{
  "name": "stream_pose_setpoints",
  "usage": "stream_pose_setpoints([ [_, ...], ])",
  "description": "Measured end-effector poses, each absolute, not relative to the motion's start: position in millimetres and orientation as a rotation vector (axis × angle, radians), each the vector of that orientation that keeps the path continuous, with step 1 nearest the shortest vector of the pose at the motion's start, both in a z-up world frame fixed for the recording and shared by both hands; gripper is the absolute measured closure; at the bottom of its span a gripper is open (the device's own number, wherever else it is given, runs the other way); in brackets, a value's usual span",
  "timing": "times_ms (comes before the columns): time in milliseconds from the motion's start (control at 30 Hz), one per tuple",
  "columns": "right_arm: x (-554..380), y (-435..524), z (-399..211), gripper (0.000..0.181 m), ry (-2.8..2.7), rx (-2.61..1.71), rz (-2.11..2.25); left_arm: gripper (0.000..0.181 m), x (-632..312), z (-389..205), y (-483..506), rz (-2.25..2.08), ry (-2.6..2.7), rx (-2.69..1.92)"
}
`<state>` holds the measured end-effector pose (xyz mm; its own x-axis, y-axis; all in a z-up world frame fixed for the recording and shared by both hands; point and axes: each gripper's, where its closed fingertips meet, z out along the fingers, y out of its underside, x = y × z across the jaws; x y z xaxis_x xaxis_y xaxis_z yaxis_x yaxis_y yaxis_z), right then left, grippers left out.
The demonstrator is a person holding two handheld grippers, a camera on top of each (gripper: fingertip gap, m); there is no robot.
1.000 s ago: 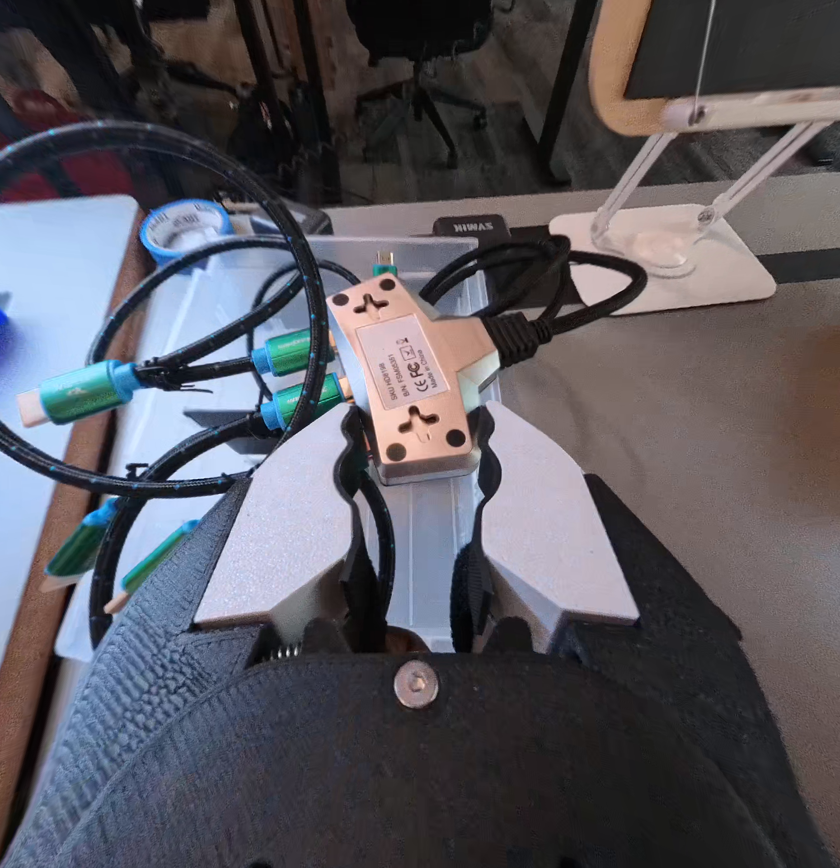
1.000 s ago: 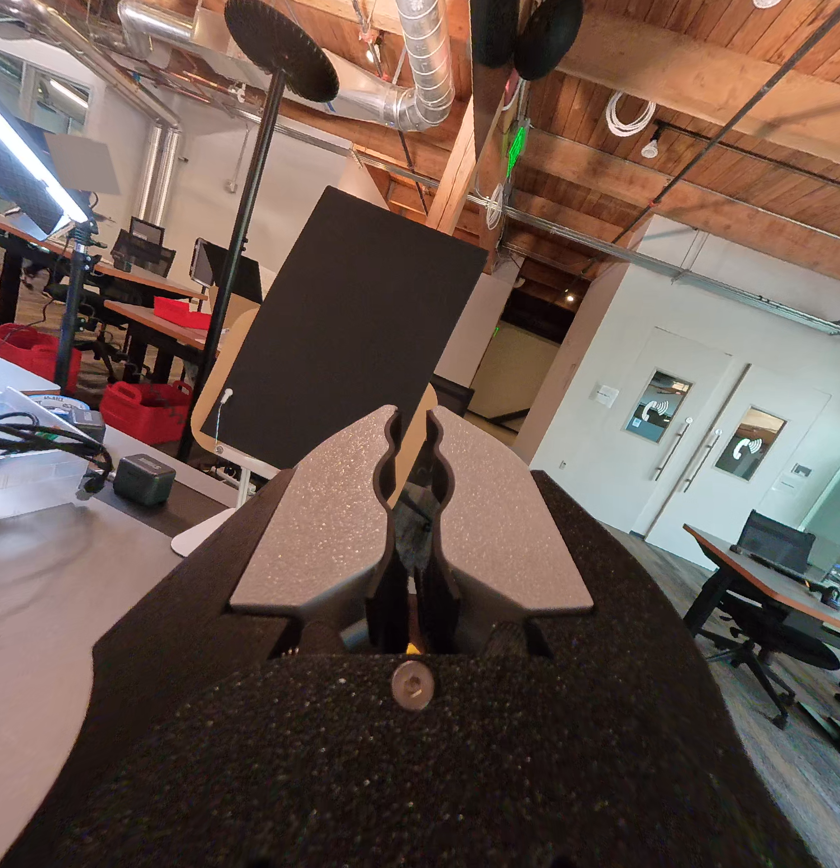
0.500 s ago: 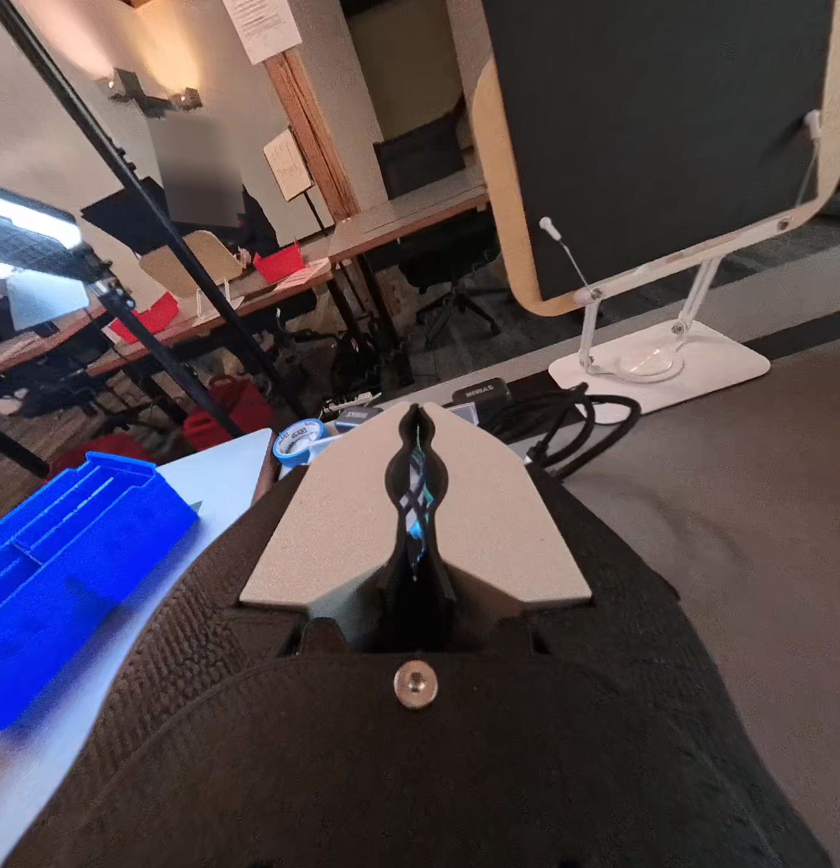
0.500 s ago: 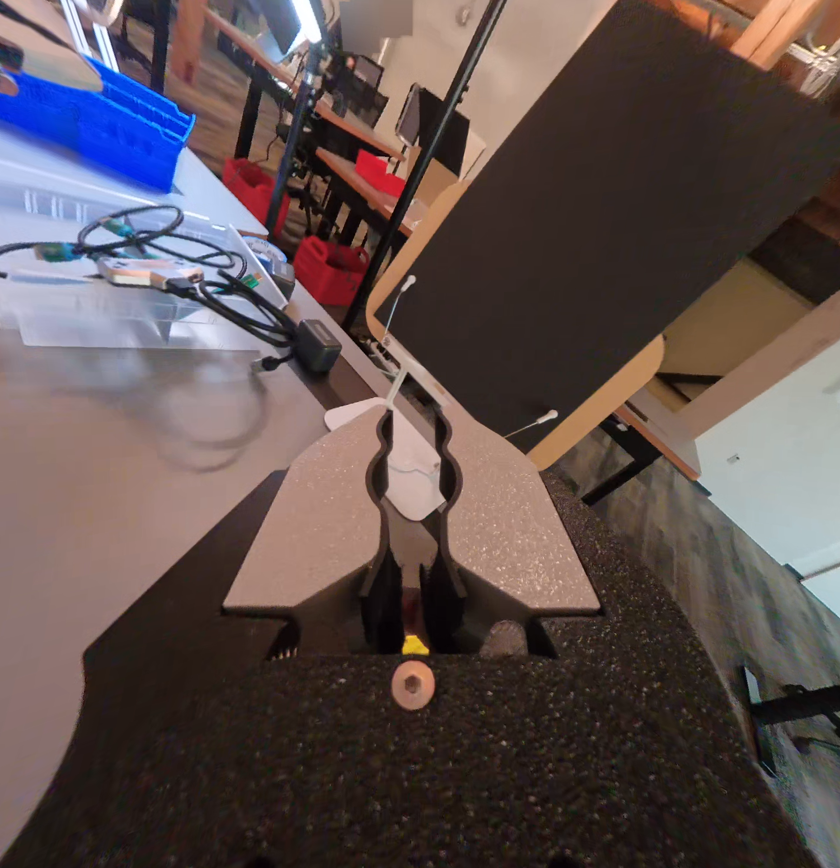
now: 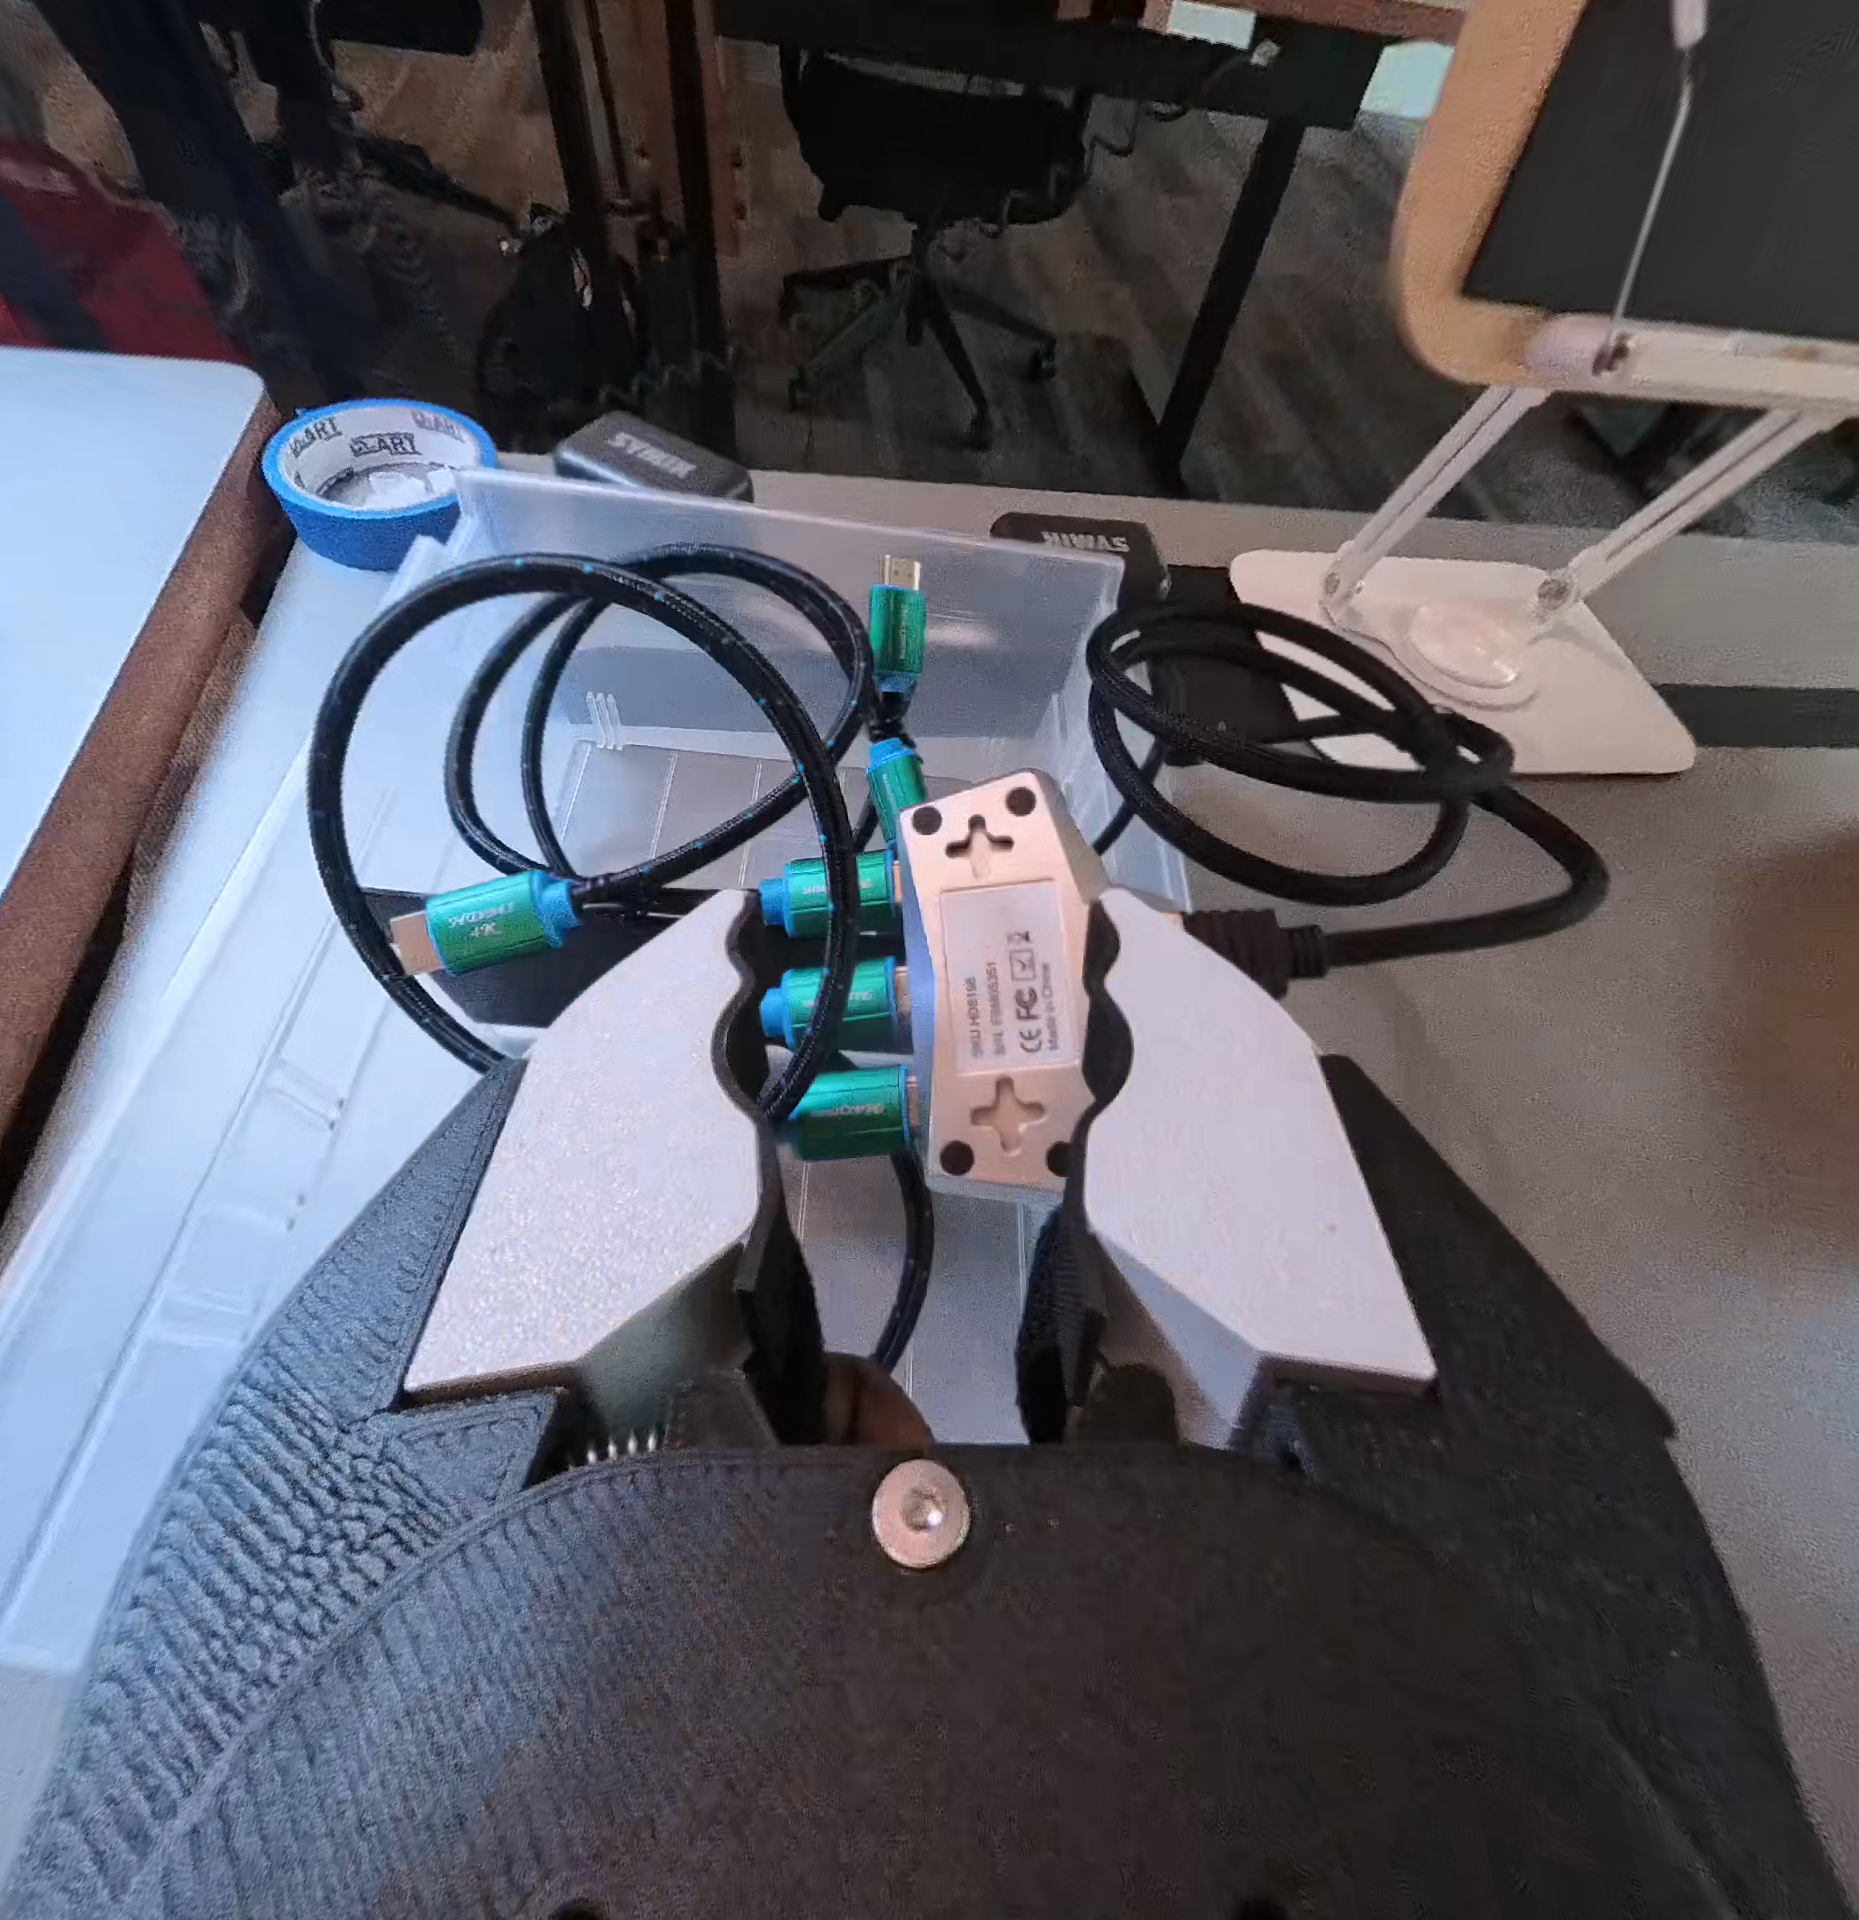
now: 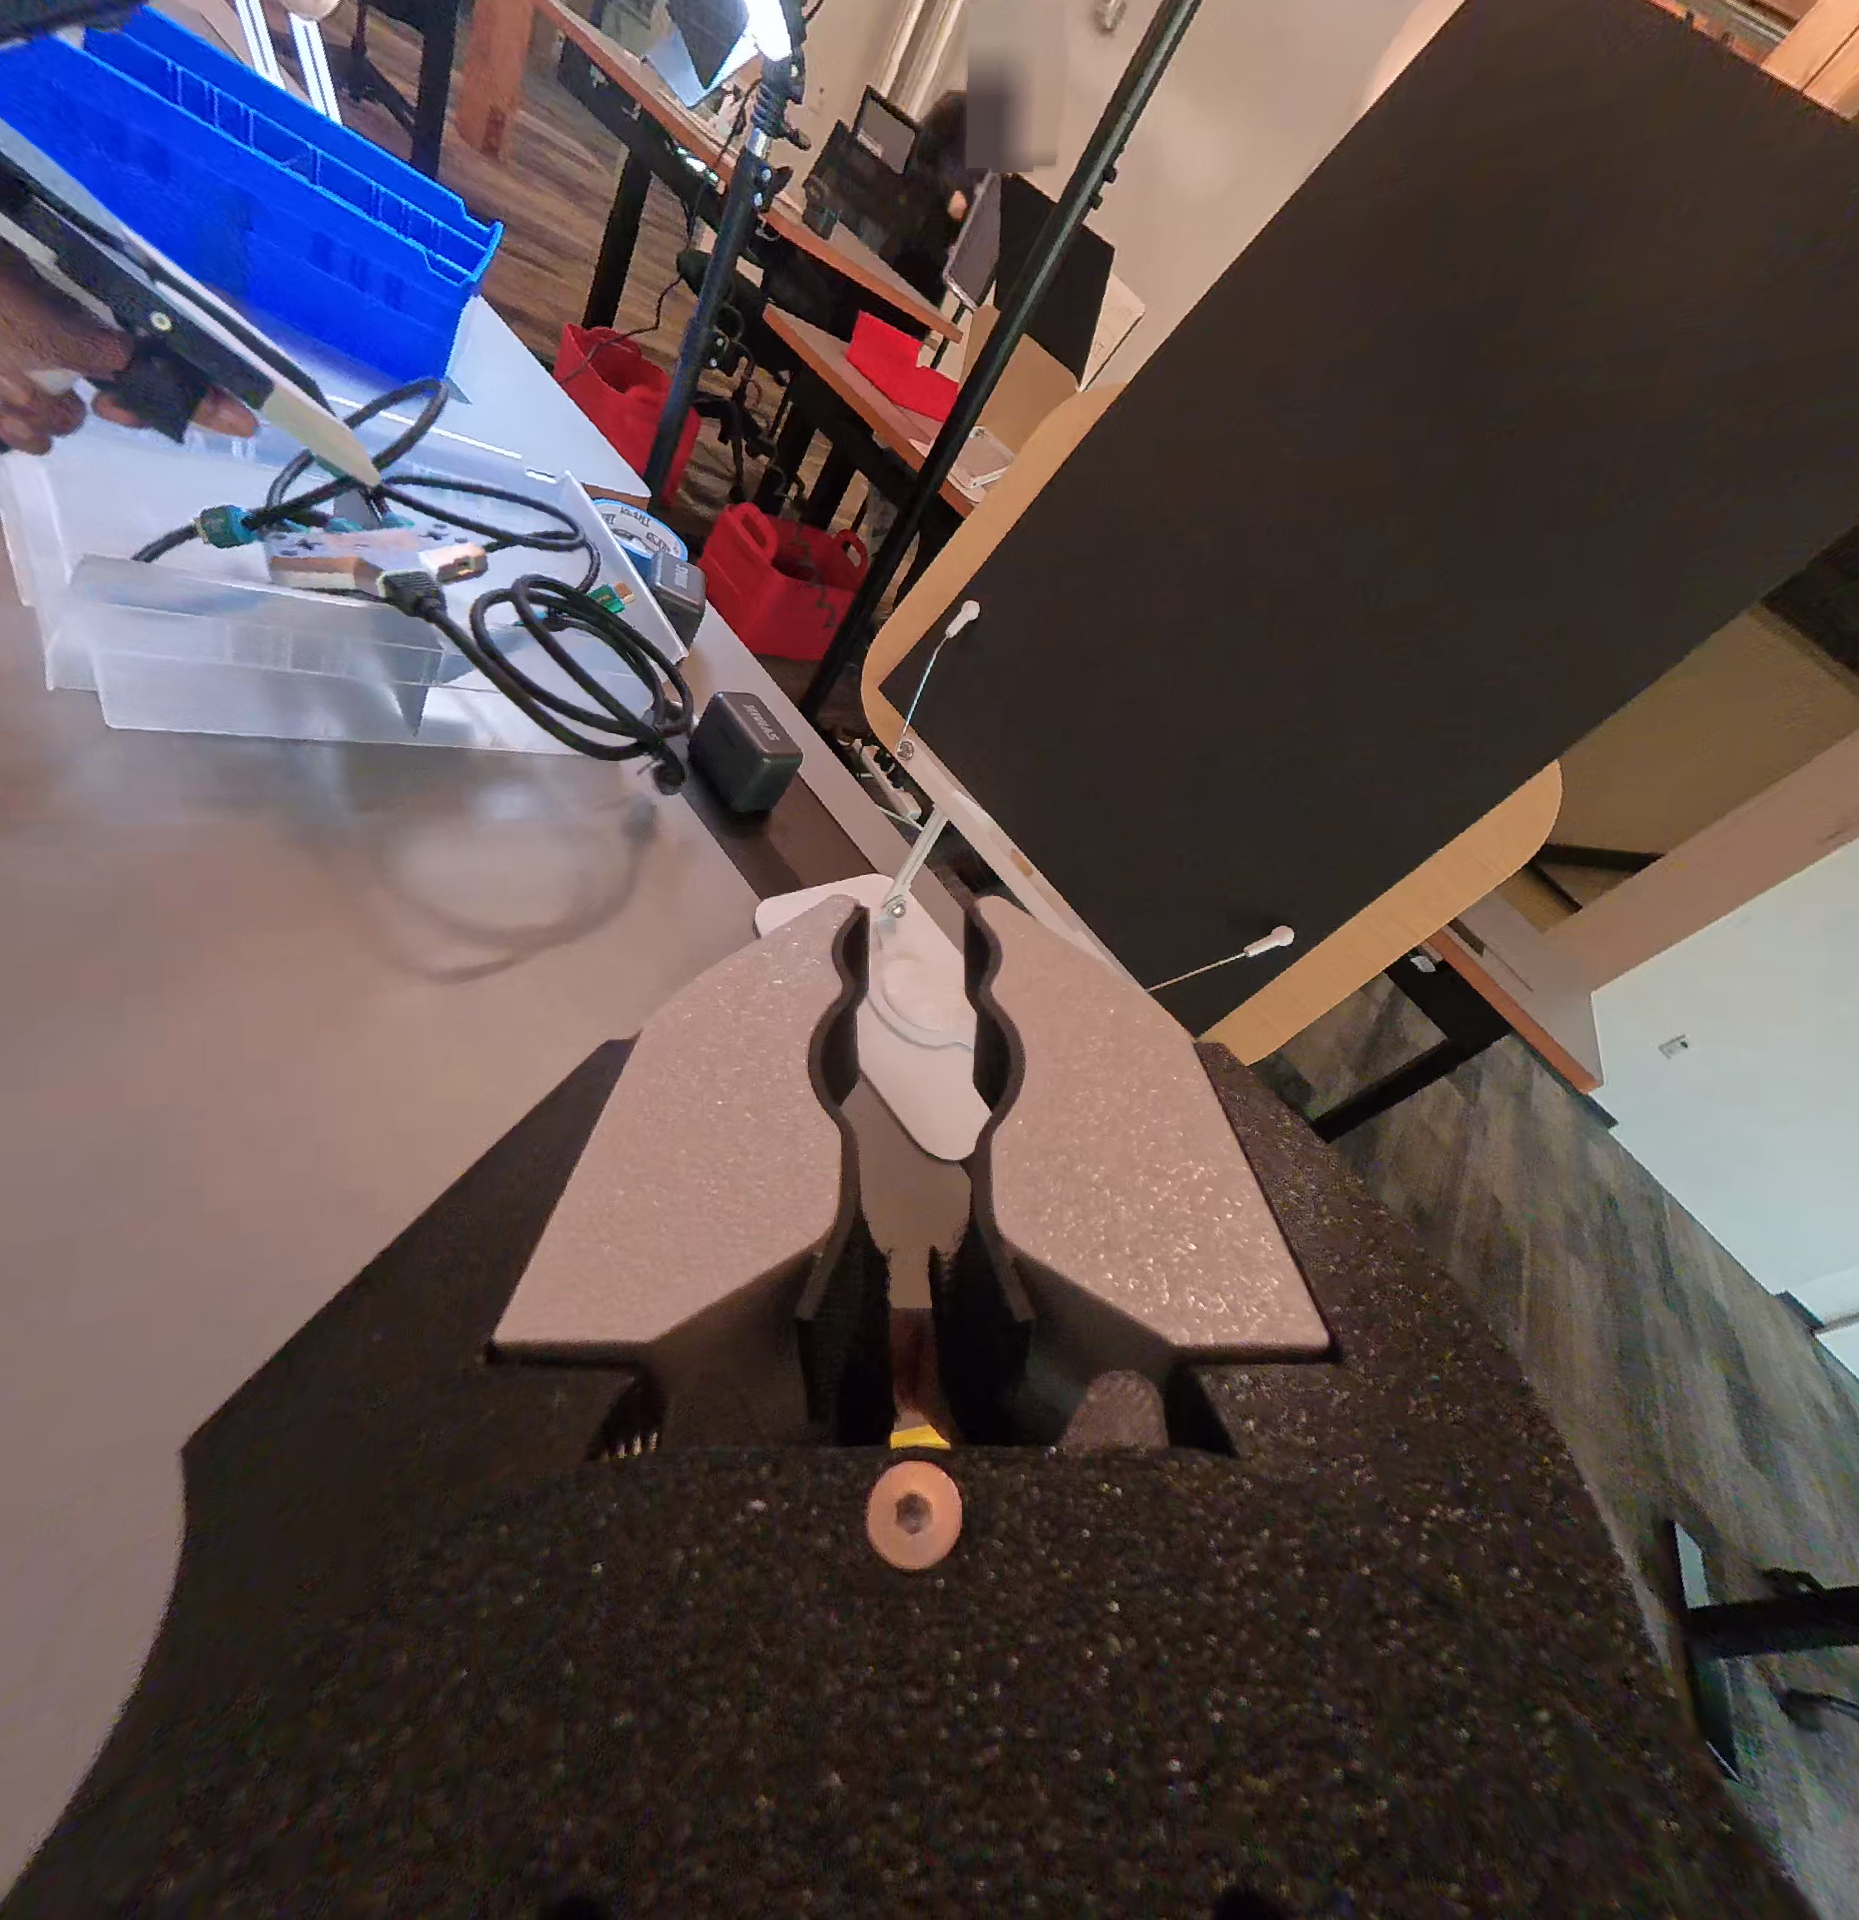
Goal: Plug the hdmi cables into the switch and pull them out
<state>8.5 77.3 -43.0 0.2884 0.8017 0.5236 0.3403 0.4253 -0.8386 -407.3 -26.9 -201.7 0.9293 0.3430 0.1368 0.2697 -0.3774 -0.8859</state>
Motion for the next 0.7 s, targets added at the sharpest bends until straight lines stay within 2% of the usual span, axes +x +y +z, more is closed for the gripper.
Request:
stream_pose_setpoints([
  [200, 7, 78, -42, 0.163, -1.296, -1.147, 0.409, 0.127, -428, -236, 1, -0.095, -0.611, -1.861],
  [233, 7, 78, -42, 0.163, -1.296, -1.146, 0.408, 0.137, -430, -237, 2, -0.109, -0.616, -1.838],
  [267, 7, 78, -42, 0.163, -1.297, -1.145, 0.404, 0.160, -429, -237, 2, -0.102, -0.579, -1.838],
  [333, 6, 78, -43, 0.163, -1.298, -1.144, 0.395, 0.178, -424, -235, 2, -0.061, -0.498, -1.869],
  [533, 8, 81, -39, 0.163, -1.271, -1.136, 0.390, 0.179, -411, -197, 7, -0.038, -0.423, -1.738],
  [700, 11, 82, -31, 0.163, -1.230, -1.112, 0.396, 0.179, -393, -128, -4, -0.091, -0.344, -1.451],
])
